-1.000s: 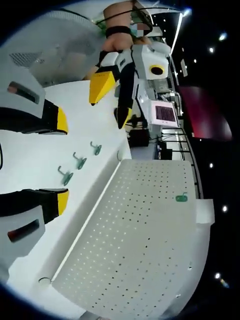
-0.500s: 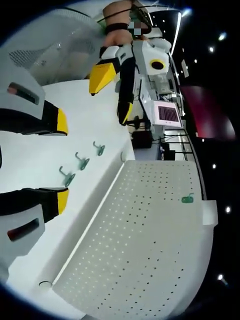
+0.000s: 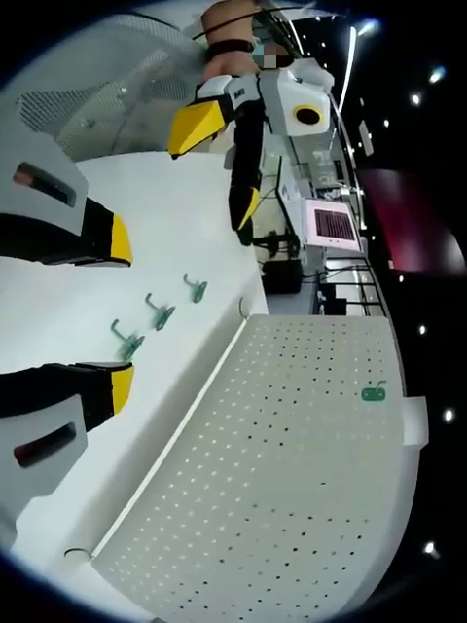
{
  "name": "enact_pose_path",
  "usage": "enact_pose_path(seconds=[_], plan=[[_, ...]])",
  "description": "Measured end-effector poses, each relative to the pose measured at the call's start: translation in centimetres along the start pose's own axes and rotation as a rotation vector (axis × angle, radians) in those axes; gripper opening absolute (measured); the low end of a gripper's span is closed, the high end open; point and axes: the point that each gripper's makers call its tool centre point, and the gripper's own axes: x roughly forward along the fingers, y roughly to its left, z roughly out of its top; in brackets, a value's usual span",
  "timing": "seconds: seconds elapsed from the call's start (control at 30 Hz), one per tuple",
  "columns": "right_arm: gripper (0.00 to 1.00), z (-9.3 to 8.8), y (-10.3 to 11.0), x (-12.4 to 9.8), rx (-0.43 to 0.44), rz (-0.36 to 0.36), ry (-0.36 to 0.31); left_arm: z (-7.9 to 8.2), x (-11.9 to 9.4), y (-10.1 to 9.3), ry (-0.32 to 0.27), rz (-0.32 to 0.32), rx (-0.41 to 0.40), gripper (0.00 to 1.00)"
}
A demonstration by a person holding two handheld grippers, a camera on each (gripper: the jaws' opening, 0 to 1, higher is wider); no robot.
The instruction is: Insert the hook assembly into the mounting plate slot until the hook locks in place.
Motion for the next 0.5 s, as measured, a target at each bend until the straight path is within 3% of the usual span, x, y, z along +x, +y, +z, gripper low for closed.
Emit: enact_pose_path(seconds=[0.5], plan=[[0.38,-1.2,-0.2,1.4,-0.012,0.026,0.052,0.2,0.1,-0.1,0.002,-0.003,-0.016,0.68]])
